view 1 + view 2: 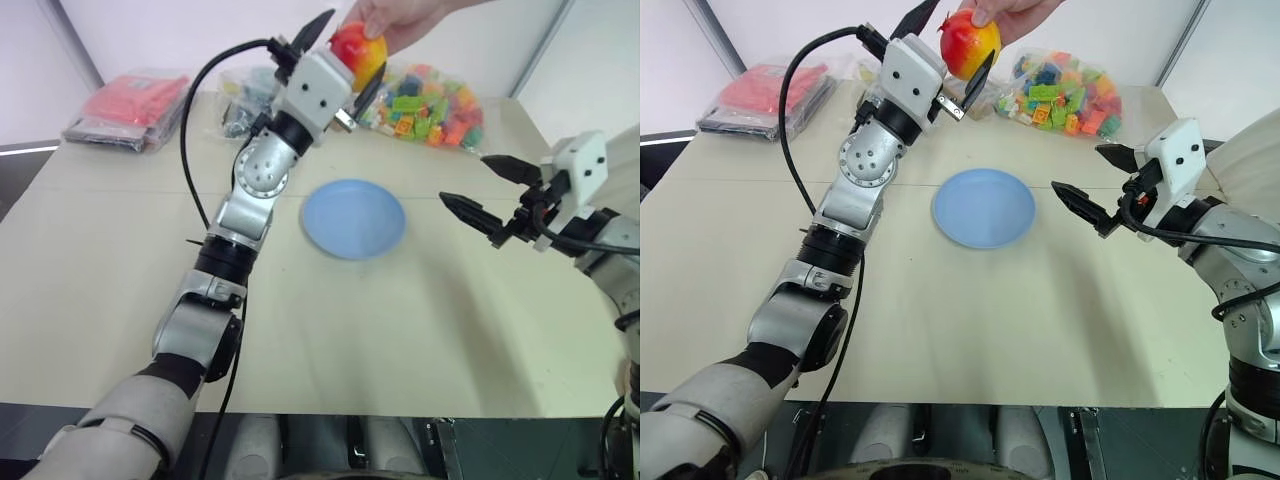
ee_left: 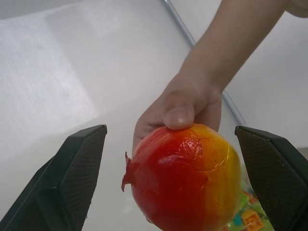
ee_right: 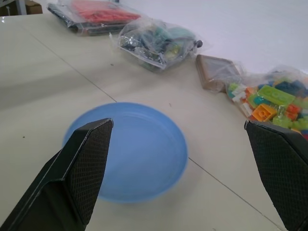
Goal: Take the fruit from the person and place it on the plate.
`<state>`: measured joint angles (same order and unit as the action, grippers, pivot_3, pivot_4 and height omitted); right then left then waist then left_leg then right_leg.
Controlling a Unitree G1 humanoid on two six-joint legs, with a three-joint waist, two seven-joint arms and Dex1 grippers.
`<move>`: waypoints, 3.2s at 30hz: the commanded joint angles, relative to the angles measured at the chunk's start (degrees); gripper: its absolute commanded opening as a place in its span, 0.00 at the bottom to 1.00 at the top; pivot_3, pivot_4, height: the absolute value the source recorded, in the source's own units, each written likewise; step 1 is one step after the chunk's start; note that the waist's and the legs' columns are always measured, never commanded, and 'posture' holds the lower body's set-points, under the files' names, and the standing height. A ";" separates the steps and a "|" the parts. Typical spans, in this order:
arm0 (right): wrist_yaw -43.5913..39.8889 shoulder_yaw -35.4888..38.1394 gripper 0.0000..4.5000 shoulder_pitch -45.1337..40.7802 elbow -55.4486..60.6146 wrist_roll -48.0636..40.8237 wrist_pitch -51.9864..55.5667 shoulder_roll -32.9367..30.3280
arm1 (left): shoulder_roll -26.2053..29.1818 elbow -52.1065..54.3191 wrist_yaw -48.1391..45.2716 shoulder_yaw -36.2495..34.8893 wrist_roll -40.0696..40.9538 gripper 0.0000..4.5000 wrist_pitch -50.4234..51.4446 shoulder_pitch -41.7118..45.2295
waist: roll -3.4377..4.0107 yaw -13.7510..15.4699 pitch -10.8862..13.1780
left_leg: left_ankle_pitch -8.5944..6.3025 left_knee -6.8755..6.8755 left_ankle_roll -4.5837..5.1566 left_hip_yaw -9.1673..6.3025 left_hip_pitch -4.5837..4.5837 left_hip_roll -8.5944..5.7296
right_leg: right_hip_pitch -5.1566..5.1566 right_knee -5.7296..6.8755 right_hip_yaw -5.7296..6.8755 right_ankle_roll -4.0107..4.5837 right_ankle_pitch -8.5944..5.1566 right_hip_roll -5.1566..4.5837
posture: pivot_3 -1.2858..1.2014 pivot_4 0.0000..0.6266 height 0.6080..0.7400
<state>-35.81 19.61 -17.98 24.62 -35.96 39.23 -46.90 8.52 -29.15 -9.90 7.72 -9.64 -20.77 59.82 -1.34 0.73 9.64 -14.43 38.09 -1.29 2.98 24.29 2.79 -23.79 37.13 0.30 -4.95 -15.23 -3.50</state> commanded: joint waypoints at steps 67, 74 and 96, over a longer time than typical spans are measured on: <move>2.04 2.42 1.00 0.59 2.92 0.66 -1.54 -0.81 | -2.62 -13.03 3.37 -2.99 2.52 0.68 -1.27 7.76 | 0.00 0.04 0.00 | 0.00 0.01 0.00 0.03 0.01 0.00 | -0.01 0.02 0.00 -0.01 0.01 0.00 | 0.52 0.24 0.93; 2.00 2.67 1.00 1.62 3.45 0.66 -1.46 -0.71 | -4.05 -1.96 -11.20 -2.40 11.87 0.68 19.06 0.97 | 0.01 -0.04 0.00 | 0.00 0.01 -0.01 0.02 0.00 0.00 | -0.01 0.05 0.00 -0.01 0.01 0.00 | 0.52 0.24 0.93; 3.30 3.25 1.00 6.62 6.51 0.59 -1.27 0.27 | 3.22 20.73 -23.94 7.48 14.23 0.68 58.58 -16.25 | 0.03 -0.06 -0.01 | 0.01 0.03 -0.01 -0.05 -0.02 0.02 | -0.02 0.12 -0.01 0.00 0.00 0.02 | 0.52 0.24 0.93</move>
<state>-32.93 20.75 -11.18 29.07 -35.05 38.45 -46.51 11.68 -9.23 -33.72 15.08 4.95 39.35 42.88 -1.31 0.67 9.62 -14.42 38.12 -1.30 2.93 24.26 2.81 -23.81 37.25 0.28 -4.95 -15.23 -3.48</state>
